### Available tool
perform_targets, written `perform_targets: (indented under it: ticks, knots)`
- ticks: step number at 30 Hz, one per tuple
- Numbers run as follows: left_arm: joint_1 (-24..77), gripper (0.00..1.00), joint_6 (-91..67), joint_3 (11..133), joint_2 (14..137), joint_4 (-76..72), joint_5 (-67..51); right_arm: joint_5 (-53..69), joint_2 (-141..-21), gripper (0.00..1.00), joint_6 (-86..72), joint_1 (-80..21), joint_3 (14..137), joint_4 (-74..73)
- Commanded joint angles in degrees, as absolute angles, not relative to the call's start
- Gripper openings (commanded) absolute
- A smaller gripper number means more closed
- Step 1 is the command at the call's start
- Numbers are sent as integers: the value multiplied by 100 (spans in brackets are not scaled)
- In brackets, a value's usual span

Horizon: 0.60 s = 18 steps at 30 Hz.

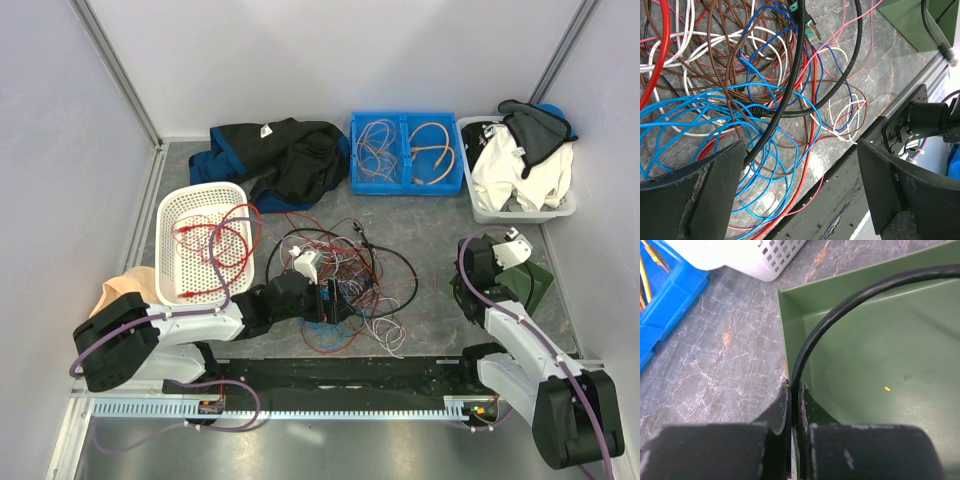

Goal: Untangle the cables

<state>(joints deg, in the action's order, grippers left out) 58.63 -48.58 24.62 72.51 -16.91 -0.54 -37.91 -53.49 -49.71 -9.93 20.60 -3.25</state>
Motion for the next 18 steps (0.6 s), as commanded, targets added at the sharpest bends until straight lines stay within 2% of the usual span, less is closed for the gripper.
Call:
perform_targets:
  ticks: [1,18]
  knots:
    - [5897,100,-4992,2496,7172,-1934,-26,-3990,-4975,0,-4624,-967,2074,-650]
    - [5889,100,-4940,2408,6970,-1934,-26,-4280,-4799,0,-4096,-967,3102,-694]
